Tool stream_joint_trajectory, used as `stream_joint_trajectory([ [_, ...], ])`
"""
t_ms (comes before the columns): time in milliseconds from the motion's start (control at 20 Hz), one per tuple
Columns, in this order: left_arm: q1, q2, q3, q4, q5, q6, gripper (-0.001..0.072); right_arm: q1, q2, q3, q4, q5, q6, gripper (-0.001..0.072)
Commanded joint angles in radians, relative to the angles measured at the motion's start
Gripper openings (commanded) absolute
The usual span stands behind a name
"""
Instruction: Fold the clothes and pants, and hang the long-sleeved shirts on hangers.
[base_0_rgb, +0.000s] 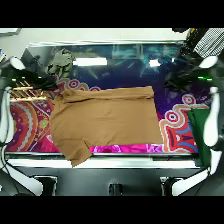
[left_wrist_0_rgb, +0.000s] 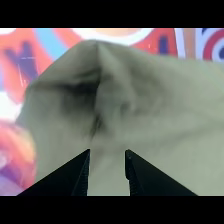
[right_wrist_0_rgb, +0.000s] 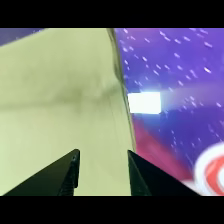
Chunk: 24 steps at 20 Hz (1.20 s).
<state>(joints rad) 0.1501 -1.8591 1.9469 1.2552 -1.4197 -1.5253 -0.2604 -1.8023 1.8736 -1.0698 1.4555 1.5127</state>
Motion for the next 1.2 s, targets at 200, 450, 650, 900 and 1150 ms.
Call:
stream_joint_trajectory([
  [200, 0.147, 0.425, -0.524, -0.043, -0.033, 0.027, 0.0276, -0.236, 0.338, -0.572, 0.095, 0.087, -0.183, 0.0364],
  [450, 0.179, 0.659, -0.847, -0.043, 0.008, 0.016, 0.0276, -0.234, 0.467, -0.972, 0.008, -0.007, -0.272, 0.0364],
  [650, 0.179, 0.723, -0.937, -0.040, 0.007, 0.026, 0.0276, -0.234, 0.483, -1.114, 0.013, -0.112, -0.346, 0.0365],
  [900, 0.179, 0.723, -0.938, -0.040, 0.023, 0.026, 0.0276, -0.234, 0.482, -1.192, 0.070, -0.201, -0.418, 0.0367],
  [1150, 0.179, 0.723, -0.938, -0.039, 0.041, 0.023, 0.0276, -0.234, 0.482, -1.225, 0.124, -0.240, -0.463, 0.0414],
])
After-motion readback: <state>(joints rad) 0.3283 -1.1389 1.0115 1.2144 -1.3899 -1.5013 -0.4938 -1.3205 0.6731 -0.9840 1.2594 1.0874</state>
